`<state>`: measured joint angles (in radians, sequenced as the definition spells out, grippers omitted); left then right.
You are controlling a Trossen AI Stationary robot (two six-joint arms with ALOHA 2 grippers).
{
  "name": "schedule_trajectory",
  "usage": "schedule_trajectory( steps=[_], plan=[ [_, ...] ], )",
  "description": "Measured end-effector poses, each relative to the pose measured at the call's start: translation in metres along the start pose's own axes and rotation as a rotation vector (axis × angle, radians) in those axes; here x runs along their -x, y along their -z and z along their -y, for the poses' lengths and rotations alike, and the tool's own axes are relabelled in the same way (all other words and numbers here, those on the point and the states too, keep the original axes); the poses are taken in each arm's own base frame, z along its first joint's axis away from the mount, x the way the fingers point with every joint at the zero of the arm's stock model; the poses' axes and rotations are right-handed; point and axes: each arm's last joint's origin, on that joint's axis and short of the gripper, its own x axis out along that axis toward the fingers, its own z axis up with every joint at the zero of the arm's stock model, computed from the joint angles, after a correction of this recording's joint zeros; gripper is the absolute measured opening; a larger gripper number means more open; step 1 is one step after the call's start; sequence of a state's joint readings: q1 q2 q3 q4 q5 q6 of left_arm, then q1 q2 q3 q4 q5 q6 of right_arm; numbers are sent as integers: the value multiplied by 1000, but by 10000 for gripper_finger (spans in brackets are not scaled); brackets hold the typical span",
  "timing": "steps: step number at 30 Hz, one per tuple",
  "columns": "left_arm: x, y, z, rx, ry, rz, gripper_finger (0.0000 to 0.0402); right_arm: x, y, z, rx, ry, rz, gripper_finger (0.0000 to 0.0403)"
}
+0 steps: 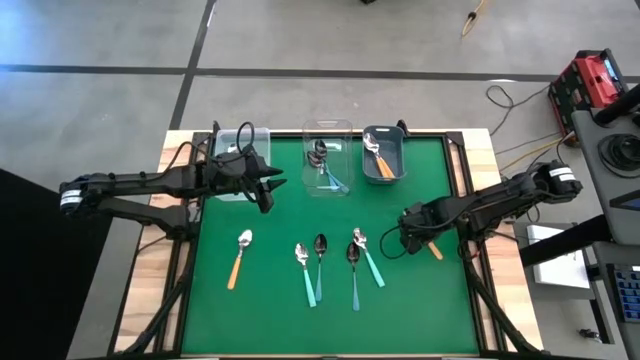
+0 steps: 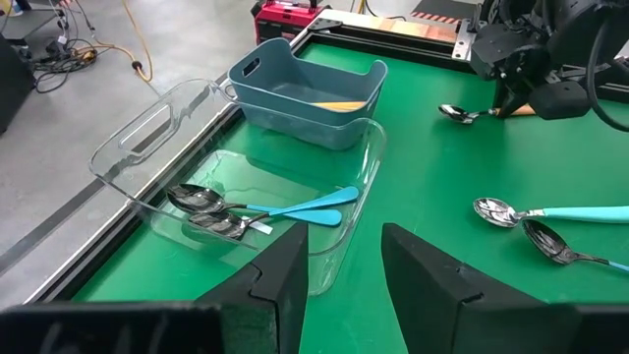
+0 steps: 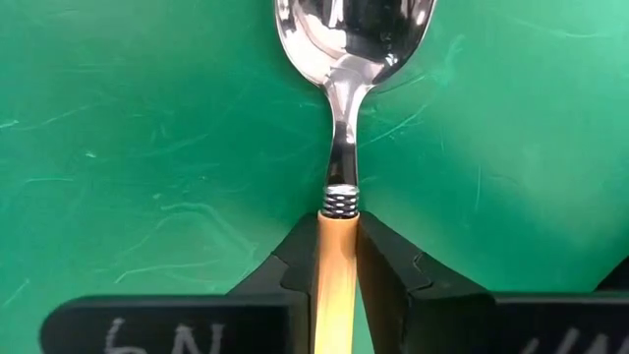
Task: Sort silverware by color (type)
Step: Put the yellow spoon into the blue bin
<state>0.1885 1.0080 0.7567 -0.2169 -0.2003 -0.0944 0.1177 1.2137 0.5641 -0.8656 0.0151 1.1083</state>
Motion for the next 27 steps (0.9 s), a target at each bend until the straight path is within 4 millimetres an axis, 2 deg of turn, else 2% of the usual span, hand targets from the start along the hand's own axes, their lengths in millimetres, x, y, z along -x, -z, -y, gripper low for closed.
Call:
schedule_trajectory(
  steps=[16,27],
  plan=[
    [0,0,0,-3,0,3,113,16,-7,-13,45,-68,30,36],
    [0,-1,0,-6,1,7,113,47,-18,-33,109,-175,115,36]
  ],
)
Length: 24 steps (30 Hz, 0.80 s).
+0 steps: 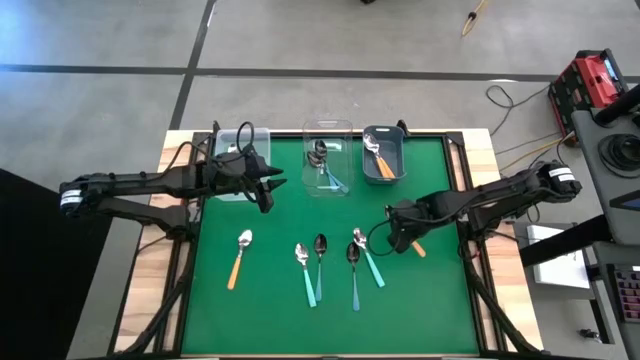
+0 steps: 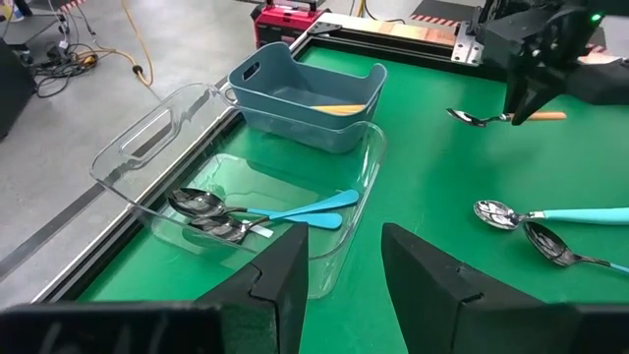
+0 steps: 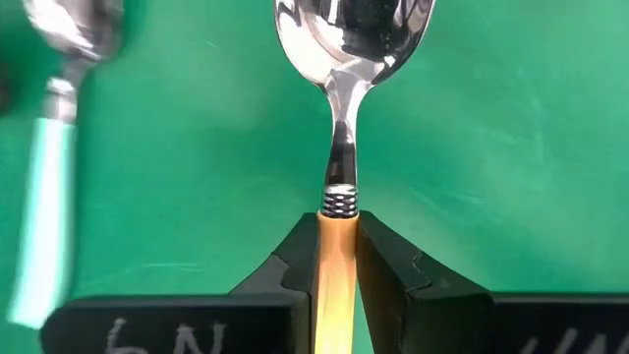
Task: Sort silverware by color (type)
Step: Put the yellow spoon into the blue bin
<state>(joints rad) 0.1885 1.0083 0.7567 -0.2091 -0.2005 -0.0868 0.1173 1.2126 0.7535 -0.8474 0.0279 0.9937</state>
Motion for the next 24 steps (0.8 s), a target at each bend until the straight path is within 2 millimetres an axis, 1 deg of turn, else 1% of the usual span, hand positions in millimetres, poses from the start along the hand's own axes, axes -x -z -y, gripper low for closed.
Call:
schedule_trajectory(
  steps=[9,14,20,24],
  plan=[
    [0,-1,0,-22,0,13,113,21,-13,-16,45,-68,106,36],
    [0,-2,0,-23,1,17,113,36,-22,-24,63,-95,175,36],
    [0,-2,0,-32,1,17,113,54,-41,-30,96,-110,251,36],
    [0,-4,0,-48,-1,37,113,61,-60,-32,126,-87,300,36]
  ],
)
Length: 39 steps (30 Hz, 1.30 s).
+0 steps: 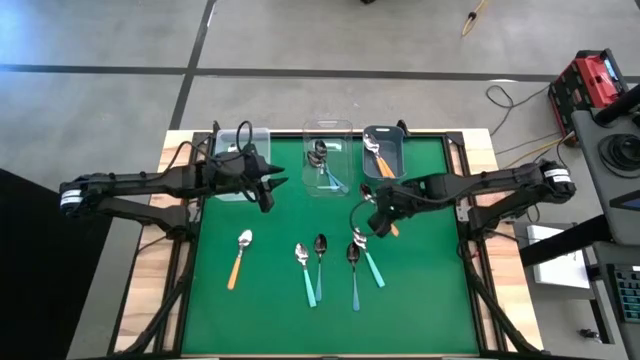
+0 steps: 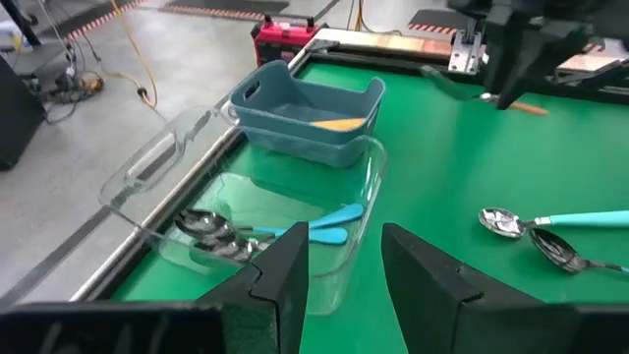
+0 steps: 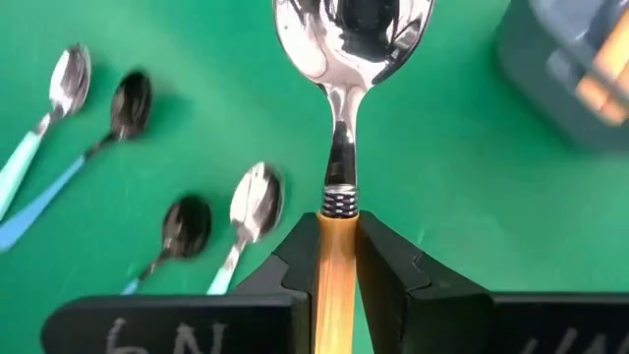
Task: Sort silverware by color (type)
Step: Put the yellow spoon into the blue bin
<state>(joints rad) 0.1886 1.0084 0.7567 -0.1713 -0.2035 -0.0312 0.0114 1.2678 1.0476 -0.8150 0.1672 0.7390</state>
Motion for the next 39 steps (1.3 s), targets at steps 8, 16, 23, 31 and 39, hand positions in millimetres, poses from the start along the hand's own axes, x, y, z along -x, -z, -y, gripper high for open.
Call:
schedule_trajectory(
  steps=[8,16,23,31,39],
  plan=[
    [0,-4,0,-34,0,39,113,-5,-51,7,63,55,60,37],
    [0,-4,-1,-89,-11,44,113,-11,-105,37,37,131,97,37],
    [3,-14,-5,-219,-171,123,113,-17,-133,75,-53,151,52,37],
    [5,-21,-15,-351,-270,156,113,-27,-139,112,-162,213,-38,38],
    [4,-20,-30,-307,-330,138,113,-37,-141,137,-243,233,-100,38]
  ],
)
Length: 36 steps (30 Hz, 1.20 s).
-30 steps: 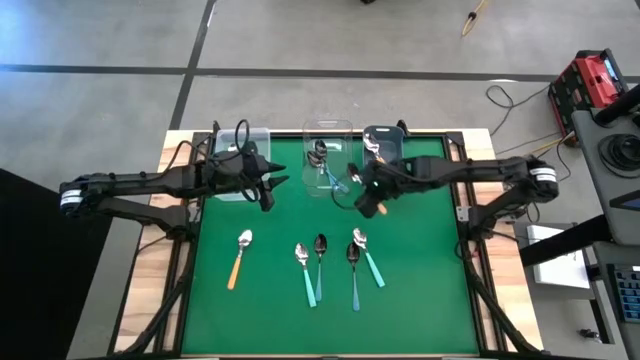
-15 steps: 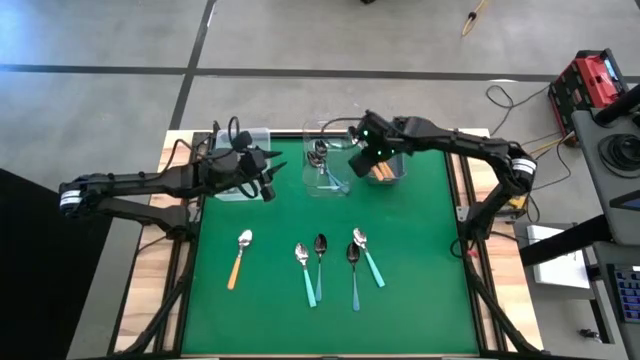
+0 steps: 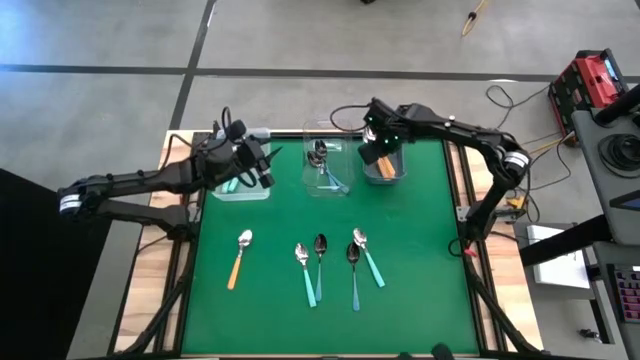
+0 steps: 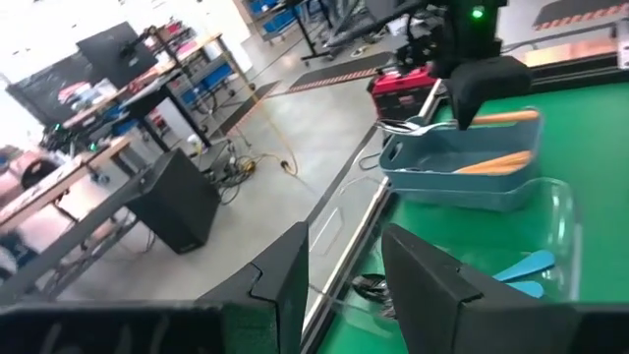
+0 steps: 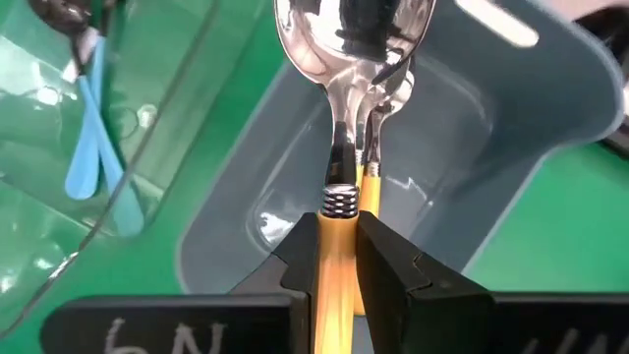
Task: Sort silverware by color (type)
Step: Put the yellow spoon into the blue bin
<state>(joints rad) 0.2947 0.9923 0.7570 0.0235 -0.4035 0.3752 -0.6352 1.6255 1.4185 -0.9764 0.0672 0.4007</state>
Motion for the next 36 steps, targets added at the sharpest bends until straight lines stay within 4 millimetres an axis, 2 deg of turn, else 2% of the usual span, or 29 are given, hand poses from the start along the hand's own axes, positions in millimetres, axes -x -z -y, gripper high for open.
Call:
schedule_trajectory(
  steps=[11,21,36],
  plan=[
    [-4,8,-9,15,-39,-56,113,-26,-7,14,-44,25,-90,38],
    [-4,8,-9,12,-38,-59,113,-34,-7,14,-37,32,-110,38],
    [-4,8,-9,10,-38,-59,113,-34,-7,14,-54,36,-109,38]
  ],
)
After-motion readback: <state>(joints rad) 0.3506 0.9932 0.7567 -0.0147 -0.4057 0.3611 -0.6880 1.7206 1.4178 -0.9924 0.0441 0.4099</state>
